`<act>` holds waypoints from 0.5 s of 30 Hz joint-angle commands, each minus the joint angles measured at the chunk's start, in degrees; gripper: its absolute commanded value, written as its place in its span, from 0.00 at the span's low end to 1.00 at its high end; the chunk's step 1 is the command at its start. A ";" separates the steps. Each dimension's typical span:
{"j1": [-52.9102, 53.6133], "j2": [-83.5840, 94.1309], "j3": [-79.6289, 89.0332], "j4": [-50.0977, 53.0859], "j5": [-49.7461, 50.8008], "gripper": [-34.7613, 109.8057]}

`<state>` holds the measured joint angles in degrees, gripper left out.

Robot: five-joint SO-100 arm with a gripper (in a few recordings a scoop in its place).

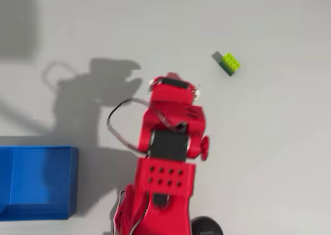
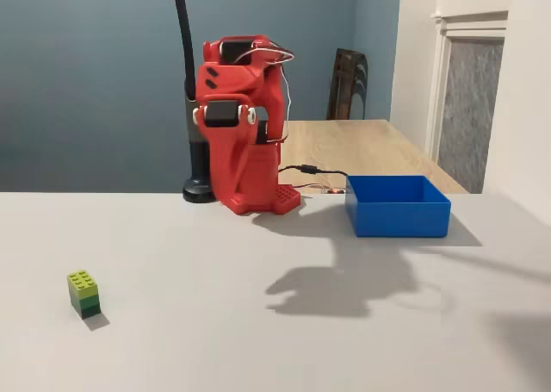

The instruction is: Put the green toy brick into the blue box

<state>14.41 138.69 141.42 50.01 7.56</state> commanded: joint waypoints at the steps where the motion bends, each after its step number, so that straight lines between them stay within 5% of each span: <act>1: 5.27 -7.56 -9.93 -0.62 1.85 0.34; 15: 16.61 -32.78 -30.59 -0.62 6.24 0.38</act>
<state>28.56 108.02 117.60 50.01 12.48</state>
